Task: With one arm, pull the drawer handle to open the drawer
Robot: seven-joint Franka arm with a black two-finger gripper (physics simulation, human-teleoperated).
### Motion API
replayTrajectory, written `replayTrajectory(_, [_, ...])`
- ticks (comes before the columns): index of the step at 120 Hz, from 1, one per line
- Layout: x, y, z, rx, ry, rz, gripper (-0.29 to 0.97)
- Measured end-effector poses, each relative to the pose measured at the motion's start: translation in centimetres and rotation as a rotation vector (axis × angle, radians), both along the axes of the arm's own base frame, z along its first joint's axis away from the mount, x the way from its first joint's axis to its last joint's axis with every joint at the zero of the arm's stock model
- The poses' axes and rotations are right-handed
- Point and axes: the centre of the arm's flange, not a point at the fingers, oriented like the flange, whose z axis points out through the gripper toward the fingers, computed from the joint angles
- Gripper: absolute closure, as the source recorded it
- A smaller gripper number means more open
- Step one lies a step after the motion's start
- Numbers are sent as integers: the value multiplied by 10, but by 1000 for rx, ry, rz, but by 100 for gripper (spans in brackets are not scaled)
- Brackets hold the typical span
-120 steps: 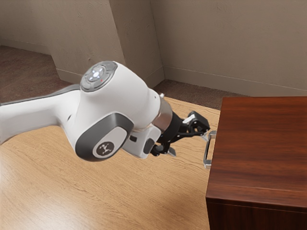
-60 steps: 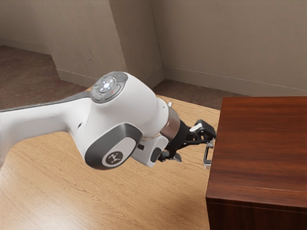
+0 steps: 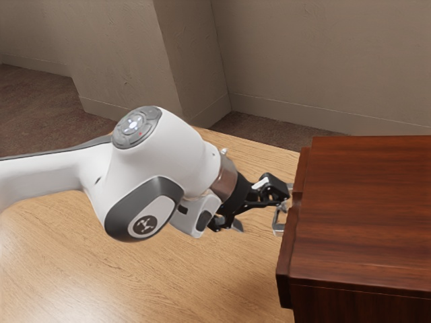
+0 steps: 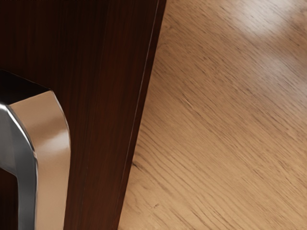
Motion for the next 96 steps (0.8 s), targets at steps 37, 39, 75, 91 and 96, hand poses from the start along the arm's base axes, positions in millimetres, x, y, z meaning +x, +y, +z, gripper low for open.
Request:
replayTrajectory(37, [-12, 27, -3, -38, 17, 17, 1])
replayTrajectory(39, [-12, 27, -4, -39, 18, 17, 1])
replayTrajectory(75, [-26, 50, 0, -34, 10, 8, 2])
replayTrajectory(91, [-34, 67, 2, -16, 3, 9, 2])
replayTrajectory(96, [-36, 74, 4, -11, 0, 13, 2])
